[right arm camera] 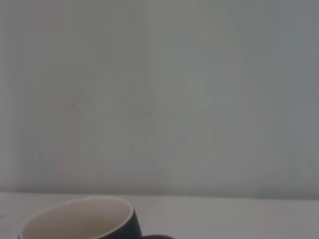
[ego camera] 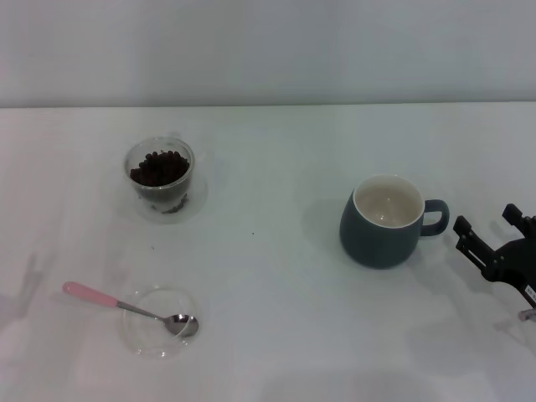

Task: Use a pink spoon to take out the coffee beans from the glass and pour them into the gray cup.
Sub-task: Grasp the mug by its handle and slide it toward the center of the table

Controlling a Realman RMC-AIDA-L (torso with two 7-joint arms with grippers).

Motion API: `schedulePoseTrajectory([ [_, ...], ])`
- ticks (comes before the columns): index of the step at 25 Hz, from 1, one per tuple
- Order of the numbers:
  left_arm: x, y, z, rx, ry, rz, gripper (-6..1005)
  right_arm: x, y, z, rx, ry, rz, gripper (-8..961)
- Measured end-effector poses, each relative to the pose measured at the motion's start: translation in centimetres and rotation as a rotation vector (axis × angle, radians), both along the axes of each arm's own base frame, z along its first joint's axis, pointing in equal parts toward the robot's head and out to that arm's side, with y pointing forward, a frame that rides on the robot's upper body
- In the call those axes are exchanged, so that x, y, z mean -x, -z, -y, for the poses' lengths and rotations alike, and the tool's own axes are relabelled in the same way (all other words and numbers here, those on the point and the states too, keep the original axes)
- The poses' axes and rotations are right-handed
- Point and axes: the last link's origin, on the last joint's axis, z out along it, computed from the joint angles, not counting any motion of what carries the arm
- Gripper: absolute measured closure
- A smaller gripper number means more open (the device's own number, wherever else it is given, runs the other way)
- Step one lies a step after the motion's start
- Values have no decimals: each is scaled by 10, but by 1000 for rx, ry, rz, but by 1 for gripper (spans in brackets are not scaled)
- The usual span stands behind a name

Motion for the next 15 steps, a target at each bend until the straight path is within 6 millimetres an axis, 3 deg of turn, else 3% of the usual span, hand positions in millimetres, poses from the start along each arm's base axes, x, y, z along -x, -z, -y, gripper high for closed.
schedulePoseTrajectory([
  [5, -2, 0, -4, 6, 12, -6, 138, -6, -2, -4, 39, 20, -9, 79],
  [15, -3, -2, -6, -3, 15, -8, 137, 1, 4, -21, 78, 9, 11, 80],
])
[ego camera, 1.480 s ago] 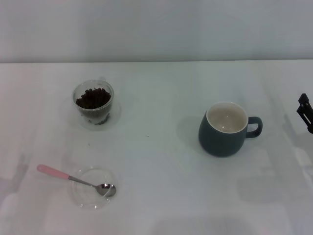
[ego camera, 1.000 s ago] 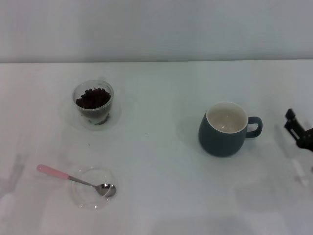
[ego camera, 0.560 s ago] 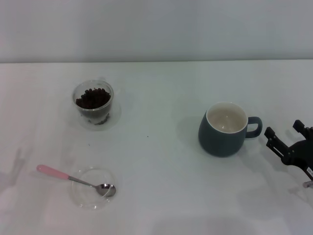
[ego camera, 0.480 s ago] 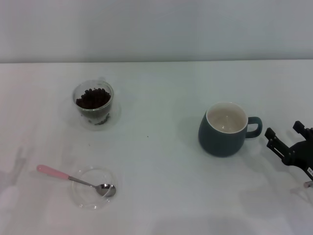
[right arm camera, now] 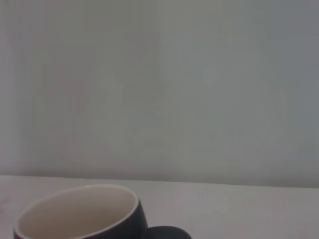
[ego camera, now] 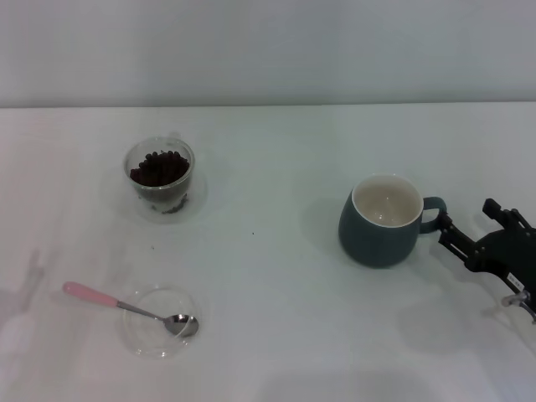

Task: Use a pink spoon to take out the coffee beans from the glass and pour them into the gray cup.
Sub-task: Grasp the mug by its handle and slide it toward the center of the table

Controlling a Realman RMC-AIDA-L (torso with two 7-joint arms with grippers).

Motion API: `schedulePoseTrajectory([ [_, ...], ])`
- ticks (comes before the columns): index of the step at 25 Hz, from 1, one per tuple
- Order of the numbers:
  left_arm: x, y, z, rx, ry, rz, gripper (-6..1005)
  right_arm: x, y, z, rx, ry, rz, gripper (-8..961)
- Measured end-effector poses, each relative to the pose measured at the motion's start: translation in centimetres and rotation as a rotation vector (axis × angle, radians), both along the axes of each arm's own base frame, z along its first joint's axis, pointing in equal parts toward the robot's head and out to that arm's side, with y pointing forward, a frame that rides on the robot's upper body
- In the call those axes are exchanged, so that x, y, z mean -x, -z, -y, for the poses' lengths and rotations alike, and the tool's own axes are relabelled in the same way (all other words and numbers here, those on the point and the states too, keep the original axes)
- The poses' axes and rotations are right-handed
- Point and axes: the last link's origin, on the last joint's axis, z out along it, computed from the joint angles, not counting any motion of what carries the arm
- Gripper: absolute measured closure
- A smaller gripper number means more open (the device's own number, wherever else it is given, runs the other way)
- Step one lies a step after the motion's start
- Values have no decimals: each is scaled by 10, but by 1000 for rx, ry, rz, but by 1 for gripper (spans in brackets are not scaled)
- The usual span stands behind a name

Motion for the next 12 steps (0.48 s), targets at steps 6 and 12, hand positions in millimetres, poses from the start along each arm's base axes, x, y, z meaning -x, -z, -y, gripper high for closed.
schedulePoseTrajectory([
  [6, -4, 0, -6, 0, 15, 0, 137, 4, 3, -7, 20, -4, 6, 80],
  [12, -5, -1, -9, -2, 25, -6, 137, 6, 4, -9, 20, -14, 2, 81],
])
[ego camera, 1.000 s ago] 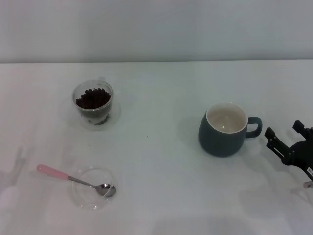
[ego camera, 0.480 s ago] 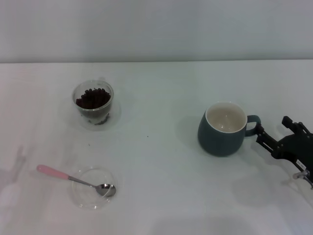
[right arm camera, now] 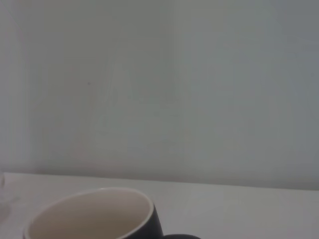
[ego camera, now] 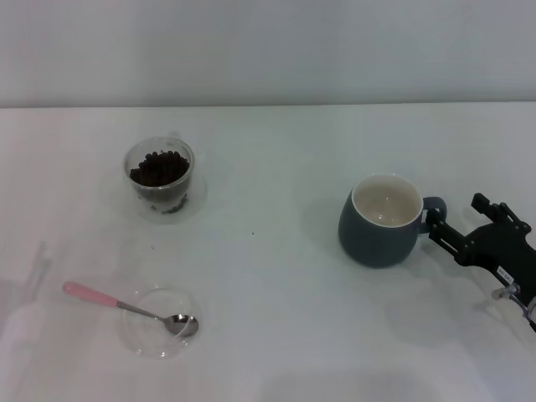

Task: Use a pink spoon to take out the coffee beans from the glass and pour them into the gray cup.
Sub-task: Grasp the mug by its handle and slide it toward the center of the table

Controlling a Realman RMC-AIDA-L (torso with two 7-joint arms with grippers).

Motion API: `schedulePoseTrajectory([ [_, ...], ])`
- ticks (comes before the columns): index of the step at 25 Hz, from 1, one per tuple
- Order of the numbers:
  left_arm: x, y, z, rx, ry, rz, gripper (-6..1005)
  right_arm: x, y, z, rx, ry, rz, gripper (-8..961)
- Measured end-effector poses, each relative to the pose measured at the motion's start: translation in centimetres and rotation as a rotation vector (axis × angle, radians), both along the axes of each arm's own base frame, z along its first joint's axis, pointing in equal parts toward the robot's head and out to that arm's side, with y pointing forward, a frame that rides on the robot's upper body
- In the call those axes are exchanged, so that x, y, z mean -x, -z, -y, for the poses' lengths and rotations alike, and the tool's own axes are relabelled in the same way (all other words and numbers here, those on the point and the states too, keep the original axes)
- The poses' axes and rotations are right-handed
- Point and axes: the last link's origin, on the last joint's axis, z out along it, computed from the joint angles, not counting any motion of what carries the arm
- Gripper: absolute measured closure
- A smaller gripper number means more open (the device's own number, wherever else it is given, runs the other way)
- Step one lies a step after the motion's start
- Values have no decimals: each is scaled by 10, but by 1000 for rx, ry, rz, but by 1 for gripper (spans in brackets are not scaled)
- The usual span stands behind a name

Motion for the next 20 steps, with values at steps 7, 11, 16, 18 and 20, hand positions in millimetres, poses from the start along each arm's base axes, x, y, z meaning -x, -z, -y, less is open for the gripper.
schedulePoseTrajectory([
  [7, -1, -1, -3, -2, 7, -5, 137, 5, 2, -6, 1, -13, -1, 122],
  [11, 0, -2, -2, -3, 4, -7, 138, 6, 2, -7, 0, -14, -3, 149],
  [16, 2, -4, 0, -7, -2, -15, 138, 7, 4, -4, 5, -14, -14, 183],
  [18, 3, -4, 1, -7, -3, -15, 138, 8, 5, -3, 6, -20, -19, 197],
  [20, 3, -4, 1, -7, -4, -15, 138, 9, 7, -2, 12, -25, -19, 297],
])
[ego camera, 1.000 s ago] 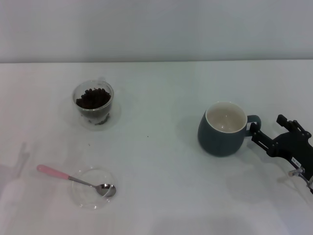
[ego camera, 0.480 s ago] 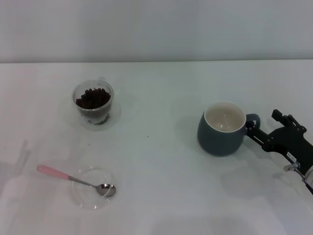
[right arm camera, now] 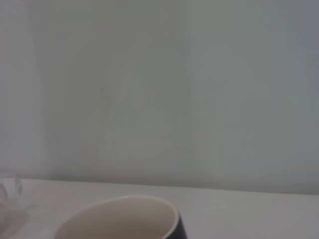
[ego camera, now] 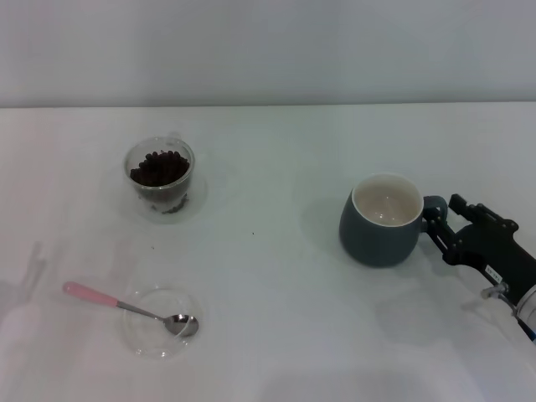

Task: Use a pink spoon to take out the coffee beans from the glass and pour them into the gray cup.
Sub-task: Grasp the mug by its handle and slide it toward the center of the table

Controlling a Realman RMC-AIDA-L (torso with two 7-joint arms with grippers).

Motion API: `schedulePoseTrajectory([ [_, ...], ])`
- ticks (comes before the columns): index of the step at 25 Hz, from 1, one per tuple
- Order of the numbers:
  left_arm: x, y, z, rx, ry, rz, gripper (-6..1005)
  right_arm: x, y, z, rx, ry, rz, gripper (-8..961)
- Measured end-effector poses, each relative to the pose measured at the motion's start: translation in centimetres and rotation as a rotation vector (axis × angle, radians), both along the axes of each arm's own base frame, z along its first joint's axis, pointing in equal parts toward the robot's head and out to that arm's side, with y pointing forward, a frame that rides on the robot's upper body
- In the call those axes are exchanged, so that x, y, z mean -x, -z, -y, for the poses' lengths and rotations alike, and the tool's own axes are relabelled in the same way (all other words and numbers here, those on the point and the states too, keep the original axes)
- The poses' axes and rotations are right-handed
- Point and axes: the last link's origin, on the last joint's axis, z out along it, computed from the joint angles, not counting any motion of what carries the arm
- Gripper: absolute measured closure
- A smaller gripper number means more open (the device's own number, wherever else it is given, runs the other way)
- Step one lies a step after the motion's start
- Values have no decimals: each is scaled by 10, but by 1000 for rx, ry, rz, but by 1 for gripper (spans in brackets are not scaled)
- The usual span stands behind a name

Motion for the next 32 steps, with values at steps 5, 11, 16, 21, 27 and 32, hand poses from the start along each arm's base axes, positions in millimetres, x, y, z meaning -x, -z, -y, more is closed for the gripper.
schedulePoseTrajectory([
  [5, 0, 0, 1, 0, -2, 0, 138, 3, 4, 0, 19, -16, 2, 504],
  [11, 1, 0, 1, 0, -3, 1, 138, 12, 11, -1, 56, -58, 8, 679],
  [16, 1, 0, 1, 0, -3, 1, 137, 22, 19, -1, 94, -102, 1, 752],
  [21, 0, 1, 1, 2, -4, 6, 137, 33, 29, 1, 135, -143, -9, 784],
  [27, 0, 2, 2, 3, -4, 10, 137, 45, 40, 6, 151, -187, 4, 789],
  [32, -1, 3, 1, 5, -1, 12, 137, 51, 45, 10, 151, -210, 16, 789],
])
